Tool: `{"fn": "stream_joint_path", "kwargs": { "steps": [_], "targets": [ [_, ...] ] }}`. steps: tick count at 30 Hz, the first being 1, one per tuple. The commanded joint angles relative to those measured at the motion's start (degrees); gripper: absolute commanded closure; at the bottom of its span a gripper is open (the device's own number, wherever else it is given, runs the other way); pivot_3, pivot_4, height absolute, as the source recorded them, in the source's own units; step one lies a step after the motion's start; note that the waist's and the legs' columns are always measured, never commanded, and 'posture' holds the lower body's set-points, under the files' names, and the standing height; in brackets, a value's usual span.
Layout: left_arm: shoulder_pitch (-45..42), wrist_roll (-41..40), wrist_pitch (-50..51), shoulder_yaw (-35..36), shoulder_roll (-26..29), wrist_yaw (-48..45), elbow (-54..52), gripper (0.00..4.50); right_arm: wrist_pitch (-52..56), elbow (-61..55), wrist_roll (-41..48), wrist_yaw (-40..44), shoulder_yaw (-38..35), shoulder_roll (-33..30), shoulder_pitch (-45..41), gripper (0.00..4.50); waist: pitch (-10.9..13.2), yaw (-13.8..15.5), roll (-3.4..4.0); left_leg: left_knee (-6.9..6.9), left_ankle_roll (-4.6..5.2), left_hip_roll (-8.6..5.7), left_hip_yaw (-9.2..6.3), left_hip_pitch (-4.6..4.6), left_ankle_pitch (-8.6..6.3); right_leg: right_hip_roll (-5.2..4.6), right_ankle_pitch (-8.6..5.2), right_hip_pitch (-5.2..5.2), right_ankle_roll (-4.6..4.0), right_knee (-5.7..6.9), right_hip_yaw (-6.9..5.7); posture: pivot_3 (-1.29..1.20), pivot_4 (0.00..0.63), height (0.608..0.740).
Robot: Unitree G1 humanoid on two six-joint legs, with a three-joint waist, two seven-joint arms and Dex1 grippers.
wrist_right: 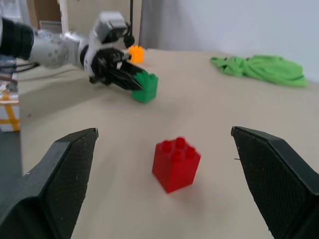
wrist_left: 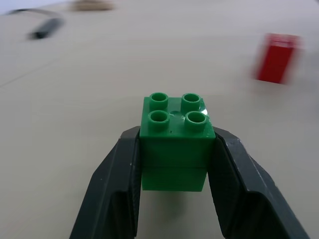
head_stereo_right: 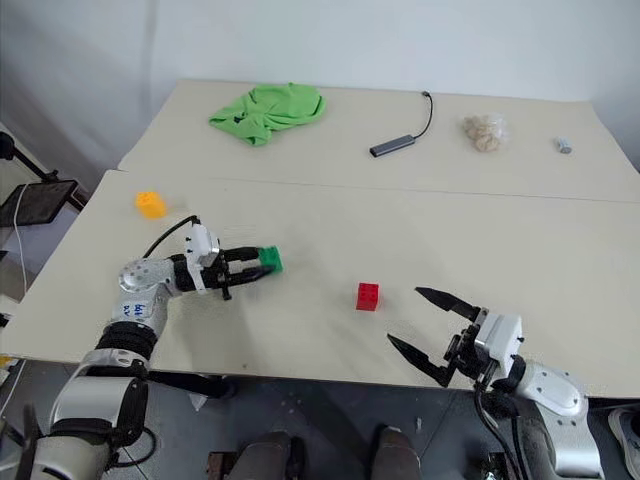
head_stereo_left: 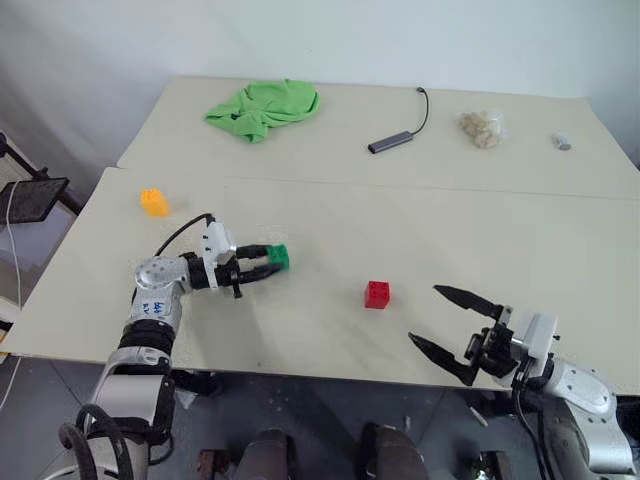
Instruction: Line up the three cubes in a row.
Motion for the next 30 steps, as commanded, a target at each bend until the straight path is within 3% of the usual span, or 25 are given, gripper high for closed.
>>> {"fn": "stream_joint_path", "kwargs": {
  "steps": [1,11,18,21,26,30],
  "targets": [
    [-3.1,1.29,-3.51,-2.86,-1.05,-6.39,1.76,3.03,0.56,-2.54,1.59,0.05,-1.81,-1.31,0.8,0.0,0.0,-0.01,0.0,0.02,0.01,0.0,0.0,0.0,-0.01,0.0,0.0,0.01,0.0,0.0,0.0,0.0,0.15,0.74],
    [-10.03,6.95,-7.28,-6.71,-6.27,-6.97,12.66,3.03,1.35,-5.24,1.58,-1.15,-1.6,-1.35,3.02,0.0,0.0,-0.08,-0.01,0.02,0.06,0.0,0.02,-0.01,-0.03,0.0,0.01,0.0,0.01,0.0,0.0,0.0,0.15,0.74],
    [-9.57,4.42,-5.74,-2.67,-5.56,-4.12,11.44,0.77,2.12,-4.63,1.92,-0.29,-1.19,-1.75,2.47,0.0,0.01,-0.09,-0.03,0.04,0.08,0.0,0.02,-0.03,-0.04,-0.01,0.01,-0.02,0.01,0.0,0.01,0.0,0.15,0.74],
    [-4.85,1.36,-4.52,0.76,-2.43,-2.93,5.19,0.05,3.43,-4.15,2.87,0.62,0.12,-1.54,0.35,0.0,0.01,-0.8,-0.02,0.02,0.08,0.03,0.03,0.0,-0.04,0.0,0.01,-0.04,0.01,0.03,0.03,0.0,0.15,0.74],
    [10.96,-4.26,3.6,6.26,4.41,1.22,-14.69,0.05,7.41,-3.0,4.93,2.68,2.76,-1.66,-4.39,0.0,0.0,-1.86,0.0,-0.02,0.05,0.13,0.0,0.06,-0.06,0.04,0.01,-0.05,0.01,0.11,0.03,0.0,0.15,0.74],
    [29.92,-7.91,9.68,16.91,7.78,13.67,-32.14,0.05,9.46,0.11,5.84,5.58,5.28,-0.73,-10.33,0.0,0.01,-2.17,-0.01,0.01,0.01,0.21,-0.06,0.06,-0.12,0.07,0.01,-0.05,0.0,0.13,0.04,0.0,0.15,0.74]
  ]
}}
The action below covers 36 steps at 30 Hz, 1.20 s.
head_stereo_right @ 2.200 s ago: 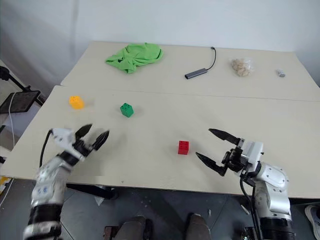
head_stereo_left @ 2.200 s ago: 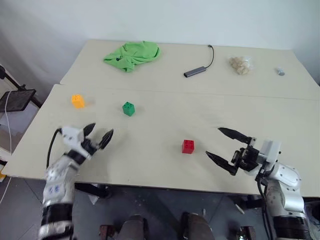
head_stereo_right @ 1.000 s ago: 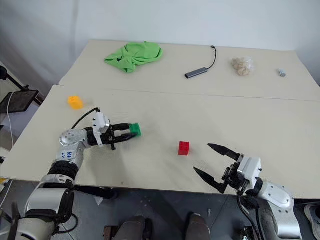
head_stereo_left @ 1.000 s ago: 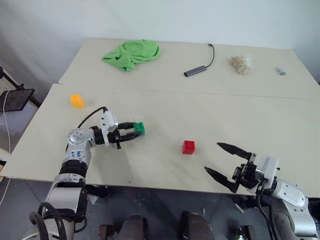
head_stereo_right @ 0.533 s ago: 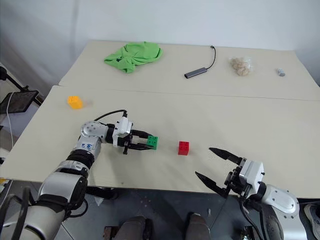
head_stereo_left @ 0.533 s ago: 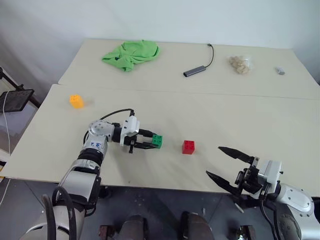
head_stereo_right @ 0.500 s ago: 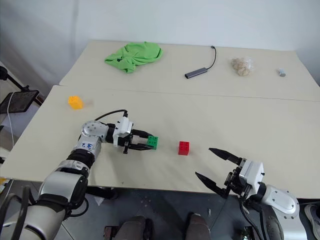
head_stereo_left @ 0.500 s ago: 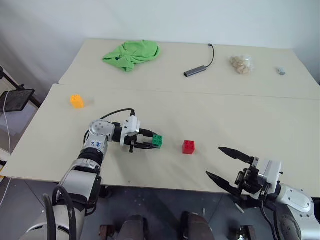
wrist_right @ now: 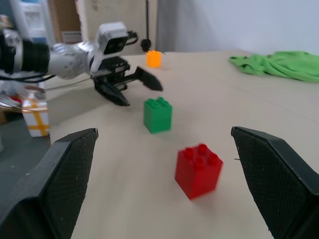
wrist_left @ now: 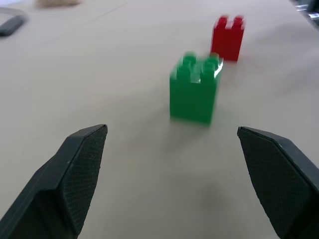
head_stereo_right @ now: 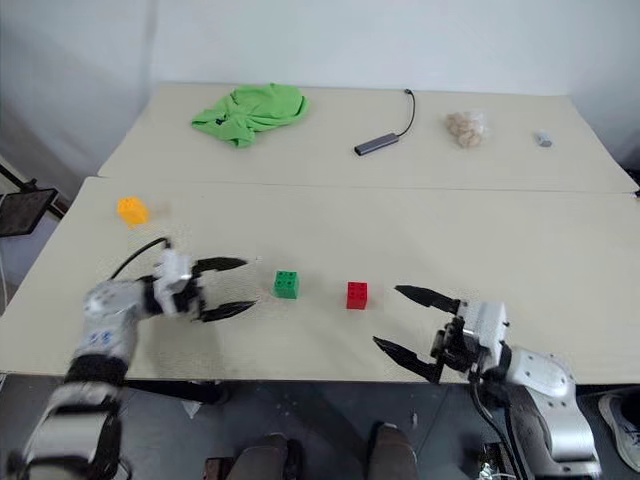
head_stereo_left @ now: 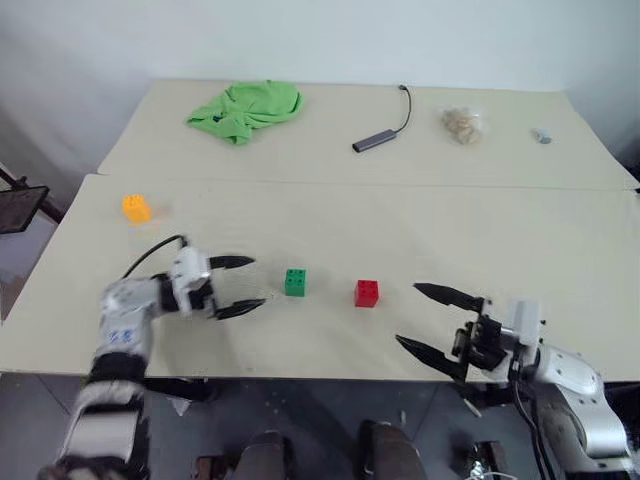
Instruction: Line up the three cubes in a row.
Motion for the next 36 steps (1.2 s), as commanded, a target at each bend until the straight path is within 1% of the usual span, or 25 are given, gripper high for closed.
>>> {"fn": "stream_joint_path", "kwargs": {
  "steps": [1,2,3,5,7,9,10,11,12,14,15,18,20,22,24,28,30,33,36],
  "targets": [
    [10.59,-4.61,5.32,9.29,0.62,11.52,-13.41,0.05,0.94,1.97,1.63,2.26,1.42,0.92,-3.88,0.0,0.0,0.28,0.0,0.02,-0.01,0.03,-0.01,0.0,-0.01,0.02,0.0,0.01,0.0,-0.02,0.0,0.0,0.15,0.74],
    [13.45,-5.14,6.09,11.28,-0.06,14.59,-15.75,0.05,0.62,2.82,1.45,2.75,1.82,1.42,-5.11,0.0,0.0,0.69,0.0,0.03,-0.01,0.04,-0.02,0.0,-0.02,0.02,0.0,0.02,0.0,-0.03,0.01,0.0,0.15,0.74],
    [16.58,-6.1,6.8,14.4,-1.96,19.39,-18.06,0.05,0.2,3.91,1.38,3.13,2.26,2.32,-6.82,0.0,0.0,0.94,0.0,0.05,-0.01,0.04,-0.04,0.0,-0.02,0.02,0.0,0.04,-0.01,-0.03,0.0,0.0,0.15,0.74],
    [21.05,-7.95,7.8,20.54,-6.82,30.08,-22.19,0.05,-1.25,6.15,1.14,3.16,2.53,4.67,-10.25,0.0,0.0,1.35,0.02,0.09,0.0,0.03,-0.07,0.02,-0.02,0.0,0.02,0.1,-0.03,-0.06,0.01,0.0,0.15,0.74],
    [23.9,-8.64,8.12,25.2,-11.28,39.18,-25.55,0.05,-3.09,8.0,0.53,3.21,2.57,6.72,-12.91,0.0,-0.01,1.68,0.01,0.09,0.0,0.05,-0.16,0.03,-0.03,0.0,0.05,0.09,-0.06,-0.08,0.05,0.0,0.15,0.74],
    [27.15,-9.21,8.3,28.86,-17.06,48.4,-30.22,0.05,-5.47,9.25,-0.61,4.57,3.43,8.18,-15.32,0.0,-0.02,1.52,-0.02,0.09,-0.03,0.07,-0.11,0.04,-0.05,0.03,0.06,0.07,-0.07,-0.08,0.04,0.0,0.15,0.74],
    [28.8,-10.05,8.58,29.45,-19.84,51.13,-32.97,0.05,-6.41,9.72,-0.9,5.26,3.74,8.73,-16.25,0.0,-0.03,1.56,-0.03,0.09,-0.02,0.08,-0.12,0.04,-0.07,0.03,0.06,0.07,-0.07,-0.1,0.07,0.0,0.15,0.74],
    [30.19,-11.27,9.5,28.31,-22.62,53.0,-37.03,0.05,-7.09,10.17,-1.16,6.3,4.21,8.94,-17.03,0.0,-0.03,1.59,-0.04,0.09,-0.02,0.07,-0.06,0.03,-0.09,0.04,0.07,0.06,-0.07,-0.08,0.03,0.0,0.15,0.74],
    [30.96,-11.53,10.51,26.91,-24.17,54.35,-39.89,0.05,-8.2,10.66,-1.67,7.17,4.57,9.12,-17.76,0.0,-0.04,1.73,-0.04,0.09,-0.04,0.09,-0.02,0.02,-0.1,0.06,0.07,0.06,-0.07,-0.08,0.01,0.0,0.15,0.74],
    [31.25,-10.65,11.97,24.64,-25.37,56.34,-42.78,0.05,-9.78,11.32,-2.54,8.62,5.29,9.16,-19.22,0.0,-0.04,2.28,-0.07,0.1,-0.02,0.08,0.0,0.02,-0.11,0.06,0.07,0.08,-0.07,-0.12,0.02,0.0,0.15,0.74],
    [31.06,-9.94,12.39,23.91,-25.29,57.04,-43.1,0.05,-10.33,11.57,-2.84,9.12,5.64,9.13,-19.91,0.0,-0.04,2.35,-0.06,0.14,-0.02,0.08,0.0,0.01,-0.1,0.07,0.07,0.08,-0.08,-0.1,0.01,0.0,0.15,0.74],
    [25.07,-5.65,15.11,21.56,-23.16,62.81,-40.14,0.05,-10.84,12.56,-3.37,8.21,5.54,9.41,-22.66,0.0,-0.05,2.24,-0.06,0.15,-0.04,0.11,0.04,0.01,-0.06,0.14,0.13,0.08,-0.17,-0.12,0.04,0.0,0.15,0.74],
    [22.0,-4.65,17.74,20.99,-21.15,64.86,-37.53,0.05,-11.02,13.09,-3.86,7.7,5.84,9.65,-23.43,0.0,-0.07,2.03,-0.06,0.15,-0.06,0.18,0.07,0.02,-0.05,0.21,0.16,0.07,-0.22,-0.12,0.04,0.0,0.15,0.74],
    [11.51,-2.49,23.64,18.74,-15.47,67.01,-28.99,0.05,-10.99,13.53,-4.07,7.66,5.58,9.06,-22.91,0.0,-0.07,2.15,-0.06,0.15,-0.11,0.28,0.11,0.02,-0.08,0.33,0.17,0.02,-0.23,-0.11,0.05,0.0,0.15,0.74],
    [1.15,-0.29,24.78,16.77,-10.85,67.67,-19.32,0.05,-11.04,13.12,-4.37,7.33,5.39,8.57,-22.06,0.0,-0.07,2.56,-0.11,0.14,-0.24,0.35,0.02,-0.03,0.0,0.47,0.17,-0.02,-0.3,-0.04,-0.07,0.0,0.15,0.74],
    [-10.6,2.05,20.22,15.59,-7.97,68.7,-4.21,0.05,-11.28,11.12,-4.49,5.41,5.81,9.51,-21.77,0.0,-0.12,1.7,-0.13,0.12,-0.22,0.36,0.19,-0.02,-0.02,0.5,0.23,-0.02,-0.3,-0.16,-0.04,0.0,0.15,0.74],
    [-17.02,2.61,17.9,14.18,-7.1,66.94,4.46,0.05,-11.1,9.61,-4.68,4.16,6.28,9.96,-21.45,0.0,-0.12,1.23,-0.14,0.03,-0.25,0.38,0.31,0.08,-0.07,0.49,0.23,-0.04,-0.29,-0.17,-0.08,0.0,0.15,0.74],
    [-23.02,4.59,14.23,12.39,-5.62,66.44,15.04,0.05,-10.72,8.4,-5.09,2.89,6.94,10.28,-20.94,0.0,-0.12,0.5,-0.15,-0.03,-0.28,0.43,0.31,0.03,-0.07,0.53,0.23,-0.09,-0.29,-0.21,-0.16,0.0,0.15,0.74],
    [-27.34,7.23,11.58,10.77,-4.28,70.09,23.33,0.05,-10.39,7.68,-5.75,1.53,7.03,10.0,-20.11,0.0,-0.1,0.36,-0.17,-0.02,-0.28,0.43,0.33,0.04,-0.07,0.54,0.23,-0.09,-0.29,-0.21,-0.16,0.0,0.15,0.74]
  ]
}}
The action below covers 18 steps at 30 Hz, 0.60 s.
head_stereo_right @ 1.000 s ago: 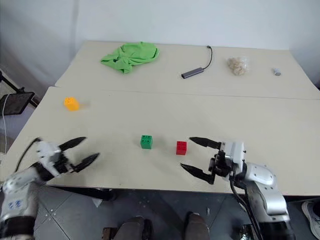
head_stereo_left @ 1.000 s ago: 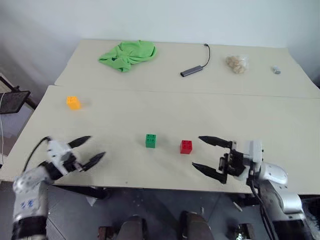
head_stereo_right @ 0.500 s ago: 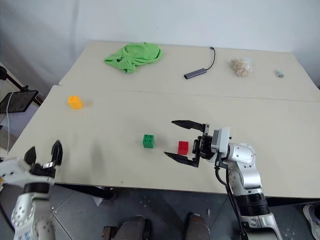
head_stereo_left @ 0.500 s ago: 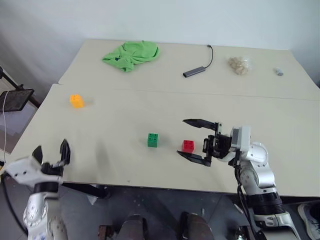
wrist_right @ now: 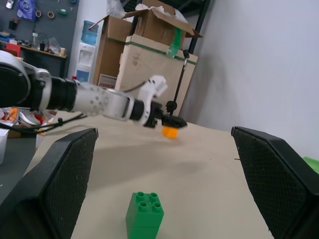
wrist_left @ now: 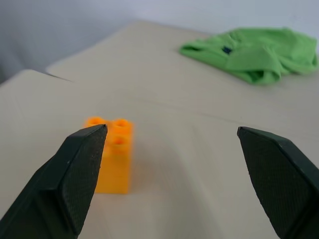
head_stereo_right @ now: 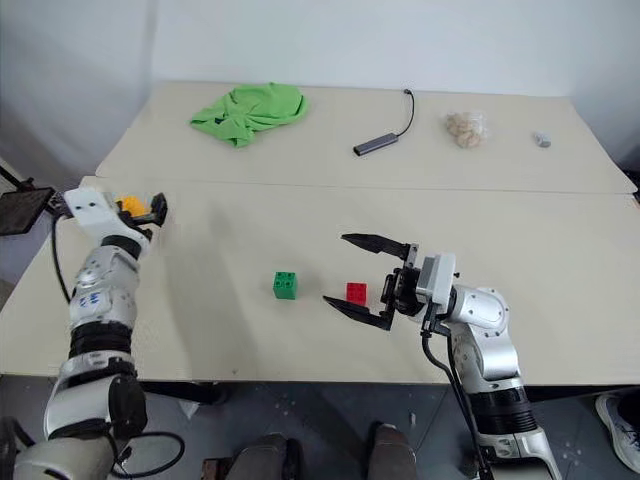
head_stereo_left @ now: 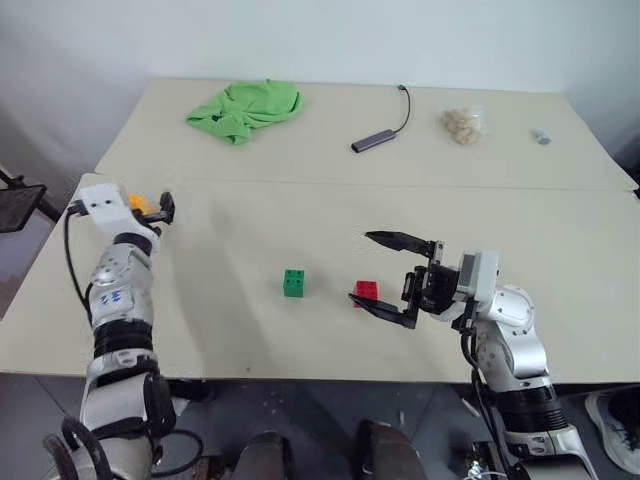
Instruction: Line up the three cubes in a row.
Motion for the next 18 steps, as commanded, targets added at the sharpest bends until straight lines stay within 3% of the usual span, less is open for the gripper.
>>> {"fn": "stream_joint_path", "kwargs": {
  "steps": [1,18],
  "targets": [
    [-2.67,2.77,-4.06,-0.97,2.51,2.85,5.79,0.05,-0.15,-2.66,-0.36,-1.89,-0.5,-0.12,0.94,0.0,0.0,-0.07,0.0,0.0,0.0,0.0,0.01,0.0,0.0,0.0,0.0,0.0,0.0,0.0,0.01,0.0,0.15,0.74],
    [-1.96,0.59,-12.96,-0.84,1.67,0.38,6.69,0.05,0.11,-3.3,-0.25,-3.29,-0.17,-0.97,3.14,0.0,0.0,0.19,0.0,0.06,0.0,0.0,0.01,-0.02,0.0,-0.01,0.0,0.0,0.0,0.02,0.03,0.0,0.15,0.74]
  ]
}}
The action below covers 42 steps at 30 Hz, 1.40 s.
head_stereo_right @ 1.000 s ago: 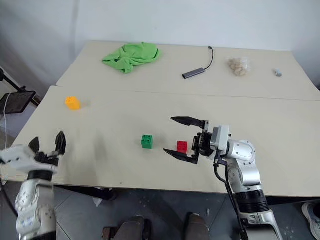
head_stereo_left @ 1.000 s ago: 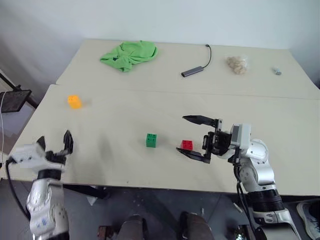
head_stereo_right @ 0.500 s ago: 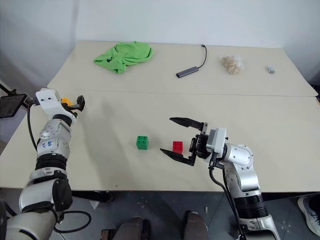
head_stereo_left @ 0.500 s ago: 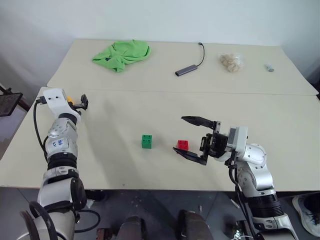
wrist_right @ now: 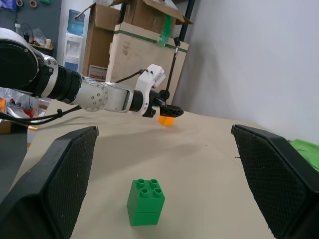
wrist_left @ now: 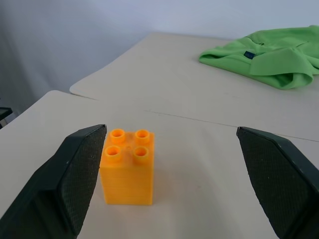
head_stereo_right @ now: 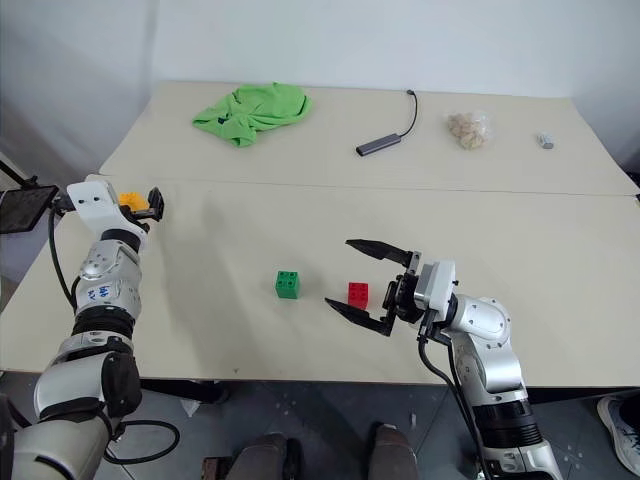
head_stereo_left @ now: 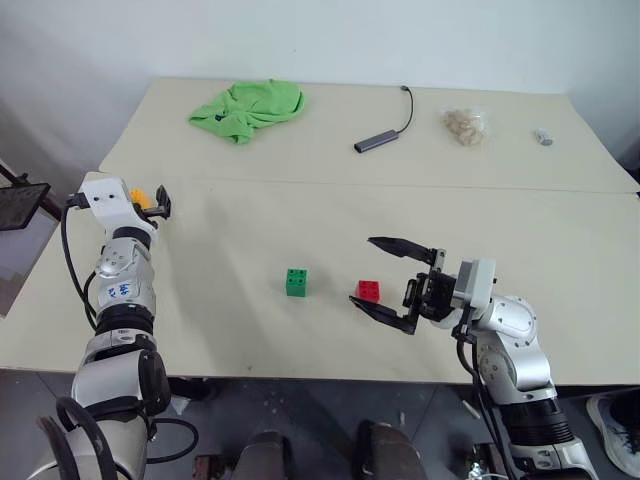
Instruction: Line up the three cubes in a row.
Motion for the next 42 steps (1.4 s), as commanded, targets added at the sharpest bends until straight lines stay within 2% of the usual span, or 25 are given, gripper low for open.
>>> {"fn": "stream_joint_path", "kwargs": {
  "steps": [1,8,14,18,22,29,31,36,39,42],
  "targets": [
    [0.62,-0.6,-2.18,0.37,0.21,-0.37,-2.86,0.05,-0.18,-1.8,0.65,-0.01,-0.08,-0.09,0.08,0.0,0.0,0.02,0.0,0.0,0.0,0.0,0.0,0.0,0.0,0.0,0.0,0.0,0.0,0.0,0.0,0.0,0.15,0.74],
    [1.61,0.22,-2.34,1.22,1.57,5.44,-2.21,0.05,0.3,-1.19,0.65,0.61,0.0,-0.53,0.38,0.0,0.0,0.02,0.0,0.0,0.0,0.0,0.0,0.0,0.0,0.0,0.0,0.0,0.0,0.0,0.0,0.0,0.15,0.74],
    [-2.97,0.05,-0.63,0.44,1.66,4.6,4.75,0.05,1.03,-1.6,0.58,0.74,-0.07,-0.84,0.53,0.0,0.0,0.18,-0.01,0.01,0.0,0.0,0.0,0.0,0.0,0.0,0.0,0.01,0.0,0.0,-0.01,0.0,0.15,0.74],
    [-5.86,0.48,0.44,0.49,3.6,4.97,9.19,0.05,1.53,-2.63,0.64,0.45,0.08,-0.84,0.35,0.0,0.0,0.02,-0.01,0.01,0.0,0.0,0.0,-0.01,0.0,0.0,0.0,0.01,0.0,0.0,-0.01,0.0,0.15,0.74],
    [-7.76,0.32,1.73,0.15,5.34,3.05,11.75,0.92,1.89,-2.73,0.69,0.52,0.07,-0.85,0.12,0.0,0.0,-0.28,-0.01,-0.05,0.0,0.0,0.01,0.0,0.0,0.01,0.0,-0.03,0.0,0.01,-0.01,0.0,0.15,0.74],
    [-6.7,1.88,2.74,-1.83,5.54,1.81,11.57,3.13,1.65,-2.27,0.45,0.18,0.1,-0.22,-0.36,0.0,0.0,0.07,-0.01,-0.02,0.0,-0.01,0.01,-0.01,0.0,0.0,0.0,-0.02,0.0,0.02,0.0,0.0,0.15,0.74],
    [-6.29,1.2,2.75,-1.18,5.78,1.49,11.27,3.57,1.54,-2.03,0.33,0.24,0.21,-0.11,-0.48,0.0,0.0,0.04,-0.01,-0.01,0.0,-0.01,0.01,0.0,0.0,0.0,0.0,-0.01,0.0,0.02,0.01,0.0,0.15,0.74],
    [-3.33,-1.15,0.13,1.12,6.94,-2.1,9.21,3.57,1.64,-2.1,0.48,0.52,0.14,-0.35,-0.29,0.0,0.0,-0.09,-0.01,-0.01,0.0,0.0,0.01,0.01,0.0,0.0,0.0,-0.02,0.0,0.03,0.0,0.0,0.15,0.74],
    [-0.94,-3.48,-1.69,2.65,7.89,-7.9,6.63,3.57,1.7,-2.15,0.47,0.47,0.0,-0.52,-0.07,0.0,0.0,-0.48,-0.01,-0.03,0.0,0.01,0.02,0.02,0.0,0.0,0.0,-0.03,0.0,0.04,0.01,0.0,0.15,0.74],
    [1.62,-7.9,-1.31,3.73,7.93,-19.9,1.17,3.57,1.75,-2.34,0.43,0.39,-0.05,-0.64,0.24,0.0,0.0,-0.59,-0.01,-0.03,0.0,0.01,0.02,0.01,0.0,0.0,0.0,-0.03,0.0,0.06,0.01,0.0,0.15,0.74]
  ]
}}
